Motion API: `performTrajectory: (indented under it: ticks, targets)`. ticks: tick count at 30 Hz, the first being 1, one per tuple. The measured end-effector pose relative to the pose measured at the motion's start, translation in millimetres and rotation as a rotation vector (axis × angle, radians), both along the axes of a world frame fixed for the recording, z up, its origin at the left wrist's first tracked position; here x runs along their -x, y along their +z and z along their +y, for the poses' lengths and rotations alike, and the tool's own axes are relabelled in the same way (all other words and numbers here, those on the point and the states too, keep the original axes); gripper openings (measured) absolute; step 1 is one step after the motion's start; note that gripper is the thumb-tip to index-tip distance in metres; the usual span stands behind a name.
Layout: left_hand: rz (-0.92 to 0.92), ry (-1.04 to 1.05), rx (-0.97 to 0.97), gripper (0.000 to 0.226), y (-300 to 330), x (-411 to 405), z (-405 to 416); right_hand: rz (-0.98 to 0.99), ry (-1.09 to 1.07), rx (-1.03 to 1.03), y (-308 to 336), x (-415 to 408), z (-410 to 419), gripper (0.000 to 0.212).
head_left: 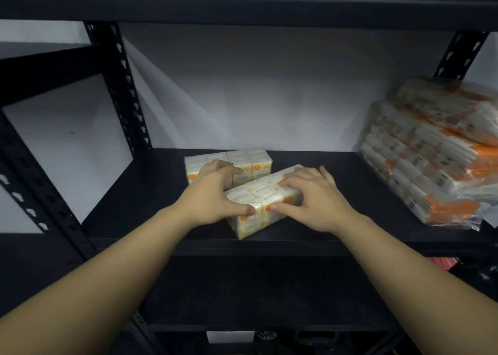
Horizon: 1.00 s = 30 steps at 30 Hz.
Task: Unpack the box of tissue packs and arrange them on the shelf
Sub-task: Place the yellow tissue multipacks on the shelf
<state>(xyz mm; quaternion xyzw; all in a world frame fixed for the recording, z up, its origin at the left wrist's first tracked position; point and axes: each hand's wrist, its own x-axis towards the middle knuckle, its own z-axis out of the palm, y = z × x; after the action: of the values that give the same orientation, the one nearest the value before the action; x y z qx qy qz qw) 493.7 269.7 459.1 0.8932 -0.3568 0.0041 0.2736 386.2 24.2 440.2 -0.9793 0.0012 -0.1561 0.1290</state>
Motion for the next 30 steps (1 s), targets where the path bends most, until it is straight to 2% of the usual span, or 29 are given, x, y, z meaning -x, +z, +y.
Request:
performTrajectory:
  ticks: [7,11,17,19,24,26,27,29,30]
  targets:
    - [0.005,0.211,-0.015,0.094,-13.9,-29.6,38.0,0.022,0.069,0.009,3.6,-22.3,11.8,0.047]
    - [-0.001,0.164,0.097,0.071,-33.1,-31.4,48.9,0.052,0.137,-0.066,3.0,-40.0,20.1,0.044]
    - [-0.06,0.197,0.135,0.066,-41.3,-26.7,65.8,0.041,0.233,-0.129,-1.8,-65.0,33.0,0.042]
    - [-0.039,0.233,0.143,0.07,-40.5,-26.1,71.4,0.009,0.204,-0.145,-3.0,-70.8,38.2,0.053]
    - [0.192,0.309,0.206,0.111,-44.3,-27.3,73.9,-0.078,-0.02,-0.213,-1.7,-67.5,33.9,0.112]
    - [0.264,0.303,0.234,0.115,-46.2,-25.7,69.2,-0.035,-0.004,-0.343,0.6,-64.0,24.4,0.113]
    - [0.283,0.294,0.25,0.107,-46.6,-25.0,66.9,0.007,0.03,-0.404,0.5,-64.1,18.9,0.106]
    - [0.294,0.253,0.273,0.075,-48.7,-26.5,64.6,0.095,0.097,-0.482,-0.2,-67.0,11.3,0.091]
    - [0.297,0.226,0.282,0.068,-49.3,-27.8,63.9,0.114,0.119,-0.519,-1.5,-68.9,8.9,0.089]
